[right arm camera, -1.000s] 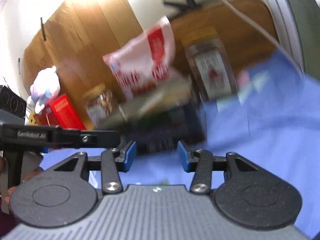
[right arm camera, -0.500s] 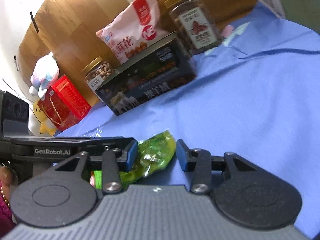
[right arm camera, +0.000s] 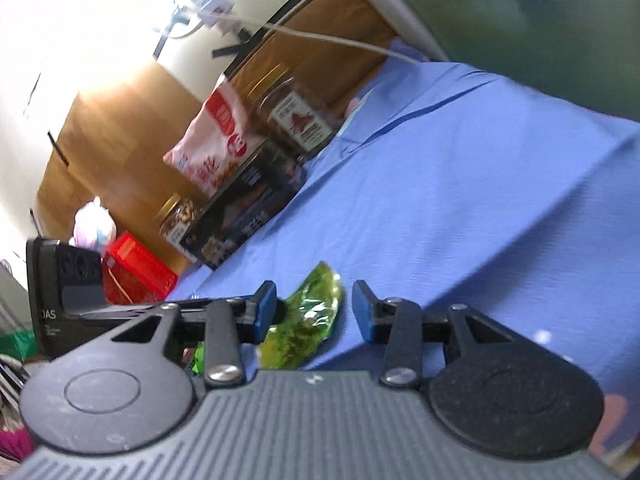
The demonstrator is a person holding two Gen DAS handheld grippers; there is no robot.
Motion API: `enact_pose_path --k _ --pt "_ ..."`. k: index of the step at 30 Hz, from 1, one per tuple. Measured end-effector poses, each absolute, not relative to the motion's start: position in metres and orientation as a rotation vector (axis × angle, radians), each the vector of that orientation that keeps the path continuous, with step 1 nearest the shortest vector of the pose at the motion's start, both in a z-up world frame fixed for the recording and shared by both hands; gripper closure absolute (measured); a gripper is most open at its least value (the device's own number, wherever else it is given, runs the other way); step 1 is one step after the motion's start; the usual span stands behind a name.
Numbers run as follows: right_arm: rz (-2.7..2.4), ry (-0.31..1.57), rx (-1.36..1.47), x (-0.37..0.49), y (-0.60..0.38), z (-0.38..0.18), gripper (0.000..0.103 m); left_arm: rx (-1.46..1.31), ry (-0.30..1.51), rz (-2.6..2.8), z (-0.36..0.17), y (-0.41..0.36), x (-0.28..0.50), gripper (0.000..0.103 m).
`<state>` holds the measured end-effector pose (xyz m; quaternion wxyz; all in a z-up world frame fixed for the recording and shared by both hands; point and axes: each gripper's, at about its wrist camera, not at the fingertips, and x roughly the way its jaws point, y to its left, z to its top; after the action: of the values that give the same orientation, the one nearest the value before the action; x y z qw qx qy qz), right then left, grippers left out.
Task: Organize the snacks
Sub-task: 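Grasp the yellow-green candy bag with the left gripper, then carry the candy bag into the tin box and release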
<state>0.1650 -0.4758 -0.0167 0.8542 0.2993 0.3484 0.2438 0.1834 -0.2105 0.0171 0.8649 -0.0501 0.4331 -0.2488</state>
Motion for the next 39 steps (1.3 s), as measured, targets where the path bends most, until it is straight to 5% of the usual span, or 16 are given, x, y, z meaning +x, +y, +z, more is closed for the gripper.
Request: enact_pose_path --k 11,15,22,27,32,34,35,37,39 --pt "0.553 0.816 0.666 0.183 -0.466 -0.033 0.059 -0.109 0.925 -0.513 0.007 -0.206 0.166 0.046" --pt "0.609 0.874 0.706 0.190 -0.456 -0.043 0.084 -0.122 0.907 -0.537 0.007 -0.208 0.165 0.041" --pt "0.644 0.854 0.858 0.193 -0.467 -0.050 0.088 -0.212 0.923 -0.573 0.005 -0.196 0.174 0.042" --pt "0.620 0.831 1.063 0.195 -0.490 -0.055 0.089 -0.338 0.931 -0.611 0.009 -0.180 0.188 0.019" --pt "0.684 0.749 1.272 0.189 -0.505 -0.056 0.089 -0.556 0.966 -0.756 0.005 -0.168 0.201 0.018" --pt "0.709 0.747 1.275 0.189 -0.501 -0.052 0.089 -0.615 0.945 -0.803 0.006 -0.164 0.201 0.026" --pt "0.718 0.756 1.258 0.191 -0.496 -0.049 0.089 -0.623 0.931 -0.812 0.007 -0.163 0.200 0.044" --pt "0.741 0.778 1.232 0.195 -0.485 -0.045 0.089 -0.606 0.919 -0.791 0.009 -0.159 0.200 0.064" --pt "0.749 0.789 1.206 0.201 -0.474 -0.039 0.089 -0.605 0.906 -0.768 0.010 -0.151 0.200 0.066"
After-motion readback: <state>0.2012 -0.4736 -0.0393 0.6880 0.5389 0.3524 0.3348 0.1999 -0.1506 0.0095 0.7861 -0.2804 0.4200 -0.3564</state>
